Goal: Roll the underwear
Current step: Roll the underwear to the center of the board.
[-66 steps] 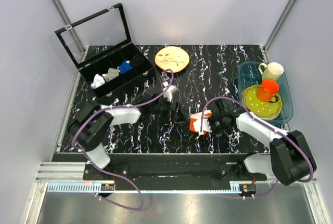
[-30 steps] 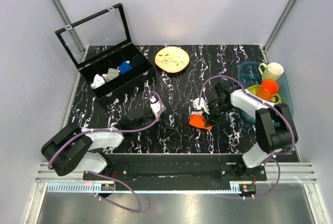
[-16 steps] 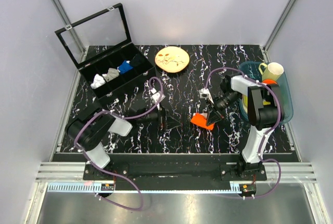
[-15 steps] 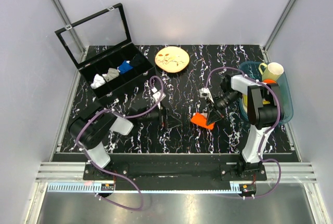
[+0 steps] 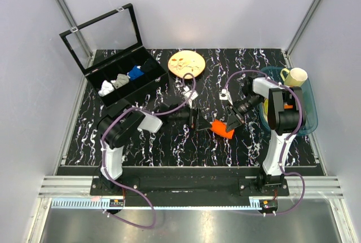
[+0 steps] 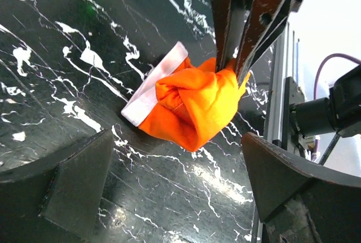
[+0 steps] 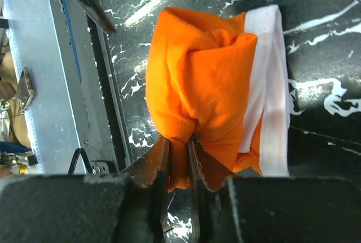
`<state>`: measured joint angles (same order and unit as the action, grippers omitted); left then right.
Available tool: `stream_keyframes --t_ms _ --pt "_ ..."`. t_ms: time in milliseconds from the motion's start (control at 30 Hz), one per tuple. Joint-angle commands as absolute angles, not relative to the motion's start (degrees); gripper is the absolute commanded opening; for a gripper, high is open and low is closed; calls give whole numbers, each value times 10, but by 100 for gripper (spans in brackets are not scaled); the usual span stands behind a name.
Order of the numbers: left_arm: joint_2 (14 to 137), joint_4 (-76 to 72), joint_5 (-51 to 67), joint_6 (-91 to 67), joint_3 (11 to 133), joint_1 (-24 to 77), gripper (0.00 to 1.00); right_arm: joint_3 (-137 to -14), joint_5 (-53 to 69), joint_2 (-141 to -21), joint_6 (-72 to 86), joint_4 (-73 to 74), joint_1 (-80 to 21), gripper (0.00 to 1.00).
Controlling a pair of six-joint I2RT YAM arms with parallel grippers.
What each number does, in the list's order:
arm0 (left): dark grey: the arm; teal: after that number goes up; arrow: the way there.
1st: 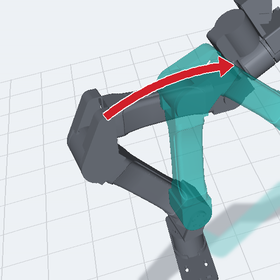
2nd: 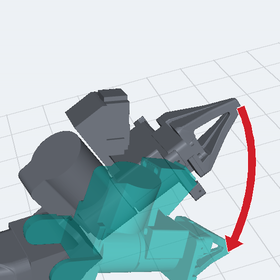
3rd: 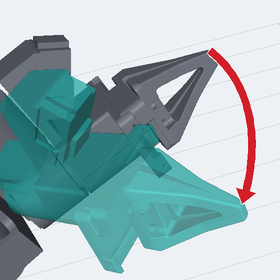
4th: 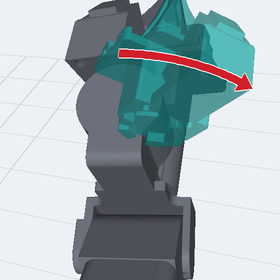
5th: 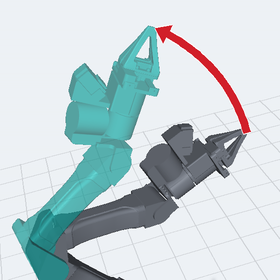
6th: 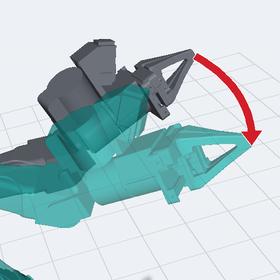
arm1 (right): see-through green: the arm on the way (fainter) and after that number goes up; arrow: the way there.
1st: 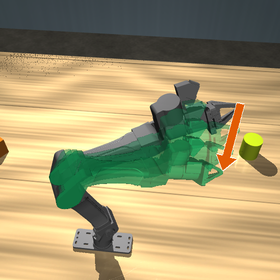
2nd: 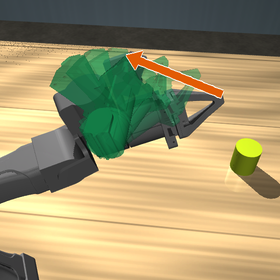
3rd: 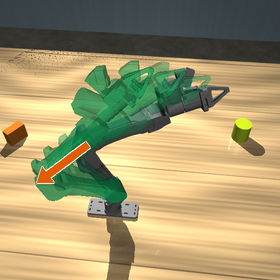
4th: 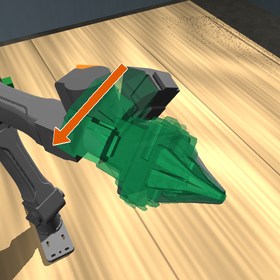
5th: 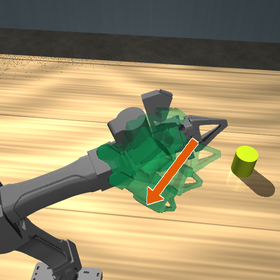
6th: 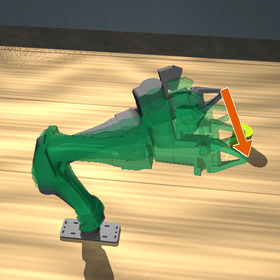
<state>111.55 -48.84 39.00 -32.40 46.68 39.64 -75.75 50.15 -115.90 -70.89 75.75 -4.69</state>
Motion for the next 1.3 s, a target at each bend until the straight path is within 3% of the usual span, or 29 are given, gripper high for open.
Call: stream_keyframes --t_ms 0,500,933,1267 --pt "1144 -429 384 -292 515 409 99 -756 447 -1164 -649 705 -41 14" --pt "1224 -353 388 -322 613 432 99 -760 418 -1172 -616 675 -40 14" --pt "1267 -243 424 -247 675 461 99 -759 417 -1169 -618 670 -40 14" --pt "1260 -256 475 -254 669 468 64 -758 413 -1165 -606 659 -40 14"
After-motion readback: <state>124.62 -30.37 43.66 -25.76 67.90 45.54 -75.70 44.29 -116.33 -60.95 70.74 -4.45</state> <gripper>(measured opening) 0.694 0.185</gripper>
